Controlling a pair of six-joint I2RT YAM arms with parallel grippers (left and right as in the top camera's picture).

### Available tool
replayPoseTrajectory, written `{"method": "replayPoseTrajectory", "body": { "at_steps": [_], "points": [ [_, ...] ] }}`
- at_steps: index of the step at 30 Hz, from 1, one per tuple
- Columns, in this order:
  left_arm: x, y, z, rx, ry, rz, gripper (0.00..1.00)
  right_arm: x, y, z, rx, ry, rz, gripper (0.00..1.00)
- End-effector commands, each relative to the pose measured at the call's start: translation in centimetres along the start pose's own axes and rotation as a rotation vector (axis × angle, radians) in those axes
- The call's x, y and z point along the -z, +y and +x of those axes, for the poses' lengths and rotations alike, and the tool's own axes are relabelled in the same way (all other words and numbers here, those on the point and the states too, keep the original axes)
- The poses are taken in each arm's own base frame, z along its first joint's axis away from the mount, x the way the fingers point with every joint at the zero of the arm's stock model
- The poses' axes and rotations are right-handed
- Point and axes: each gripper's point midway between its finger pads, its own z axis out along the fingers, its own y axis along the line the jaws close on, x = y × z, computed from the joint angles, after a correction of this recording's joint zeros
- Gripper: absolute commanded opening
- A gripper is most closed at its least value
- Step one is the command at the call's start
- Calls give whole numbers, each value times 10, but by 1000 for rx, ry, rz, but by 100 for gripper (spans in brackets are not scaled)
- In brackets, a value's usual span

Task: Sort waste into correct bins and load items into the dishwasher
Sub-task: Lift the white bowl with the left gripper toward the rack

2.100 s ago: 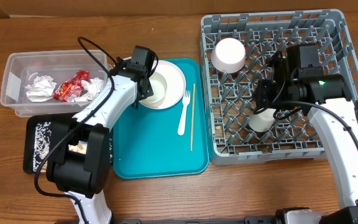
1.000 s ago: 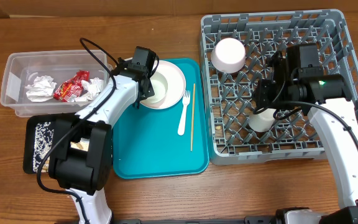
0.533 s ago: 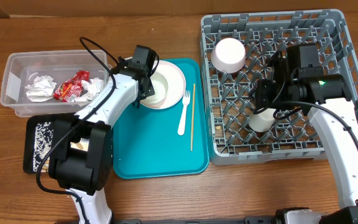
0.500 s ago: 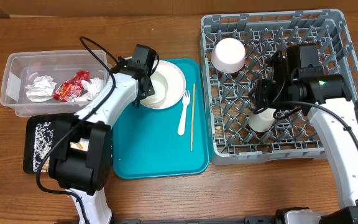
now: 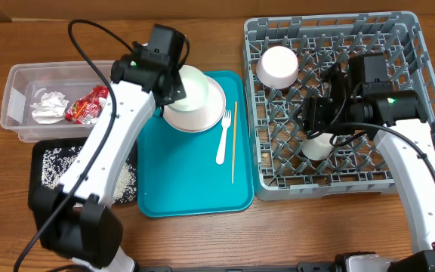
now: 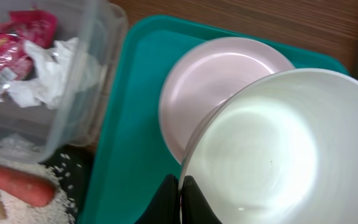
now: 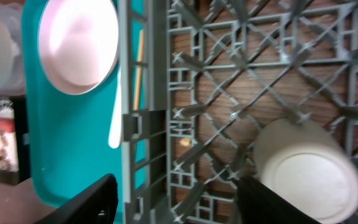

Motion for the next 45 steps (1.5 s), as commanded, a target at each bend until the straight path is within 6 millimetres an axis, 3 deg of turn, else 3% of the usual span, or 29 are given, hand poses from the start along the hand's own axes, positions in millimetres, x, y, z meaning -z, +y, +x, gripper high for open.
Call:
{"method": "replayPoseTrajectory", "body": {
  "at_steps": [1, 8, 15, 38, 45],
  "points": [
    [37, -47, 26, -92, 43, 186, 4, 1, 15, 6, -9, 32, -93, 66],
    [49, -78, 60, -193, 86, 233, 4, 7, 42, 20, -31, 102, -254, 68],
    [56, -93, 76, -240, 92, 254, 4, 10, 53, 22, -35, 115, -315, 66],
    [73, -125, 112, -321, 125, 320, 4, 7, 61, 24, 3, 115, -314, 56],
    [74, -127, 112, -322, 120, 327, 4, 4, 55, 24, 2, 112, -284, 53]
  ]
}}
